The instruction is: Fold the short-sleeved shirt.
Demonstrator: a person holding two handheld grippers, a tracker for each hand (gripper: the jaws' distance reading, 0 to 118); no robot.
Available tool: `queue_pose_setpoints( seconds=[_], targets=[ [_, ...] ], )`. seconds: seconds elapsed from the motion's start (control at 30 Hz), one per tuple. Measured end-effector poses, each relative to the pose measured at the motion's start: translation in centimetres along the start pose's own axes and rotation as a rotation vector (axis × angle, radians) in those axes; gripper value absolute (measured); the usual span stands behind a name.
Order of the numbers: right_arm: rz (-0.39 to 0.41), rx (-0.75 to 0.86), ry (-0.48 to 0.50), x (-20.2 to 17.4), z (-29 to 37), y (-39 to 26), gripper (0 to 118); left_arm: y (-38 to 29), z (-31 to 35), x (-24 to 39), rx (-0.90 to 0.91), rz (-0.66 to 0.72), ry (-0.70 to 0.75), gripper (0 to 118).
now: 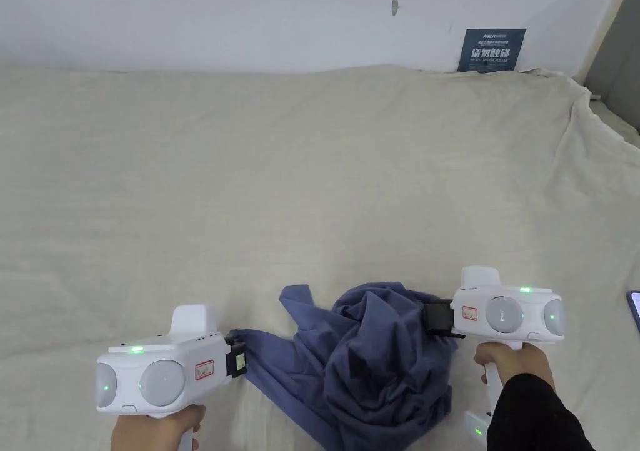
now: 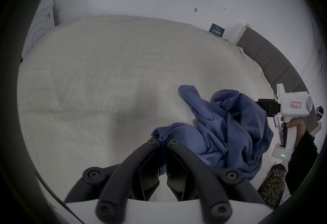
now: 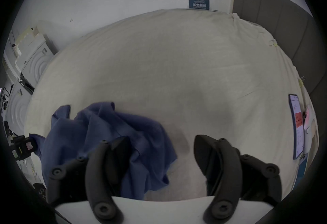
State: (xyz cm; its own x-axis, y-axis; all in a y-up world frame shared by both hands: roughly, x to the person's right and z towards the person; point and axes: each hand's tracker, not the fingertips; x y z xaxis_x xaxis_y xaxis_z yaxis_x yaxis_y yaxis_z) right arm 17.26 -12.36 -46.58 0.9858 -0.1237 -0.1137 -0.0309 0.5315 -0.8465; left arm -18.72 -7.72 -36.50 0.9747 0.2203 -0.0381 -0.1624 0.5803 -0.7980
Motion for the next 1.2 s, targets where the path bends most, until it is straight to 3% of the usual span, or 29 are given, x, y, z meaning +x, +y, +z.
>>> queue_pose_setpoints(
  seconds=[0.1, 0.13, 0.17, 0.5, 0.67, 0.7, 1.03, 1.2],
  targets=[
    [-0.014, -0.009, 0.038, -1.3, 0.3, -0.9, 35, 0.0, 0.1, 0.0, 0.000, 0.002, -0.002, 3],
    [-0.025, 0.004, 0.041, -1.5, 0.4, -1.1, 19, 0.0, 0.1, 0.0, 0.000, 0.005, -0.003, 3],
    [-0.048, 0.009, 0.056, -1.6, 1.1, -1.2, 15, -0.1, 0.1, 0.0, 0.000, 0.009, -0.005, 3],
    [-0.048, 0.207, 0.078, -1.6, 9.8, -0.7, 13, 0.0, 1.9, -0.9, 0.054, 0.066, -0.038, 3],
    [0.013, 0.340, 0.071, -1.5, 17.3, 0.9, 12, 1.8, 4.2, -1.8, 0.120, 0.087, -0.025, 3],
    [0.022, 0.363, 0.070, 0.3, 17.2, 1.7, 12, 2.3, 4.8, -2.0, 0.132, 0.096, -0.025, 3],
    [0.058, 0.580, -0.020, 3.1, 25.8, 6.8, 11, 10.8, 13.1, -3.3, 0.366, 0.064, 0.043, 3],
    [0.033, 0.650, -0.049, 3.9, 28.9, 10.6, 11, 16.3, 17.3, -3.1, 0.462, 0.014, 0.096, 3]
  ],
)
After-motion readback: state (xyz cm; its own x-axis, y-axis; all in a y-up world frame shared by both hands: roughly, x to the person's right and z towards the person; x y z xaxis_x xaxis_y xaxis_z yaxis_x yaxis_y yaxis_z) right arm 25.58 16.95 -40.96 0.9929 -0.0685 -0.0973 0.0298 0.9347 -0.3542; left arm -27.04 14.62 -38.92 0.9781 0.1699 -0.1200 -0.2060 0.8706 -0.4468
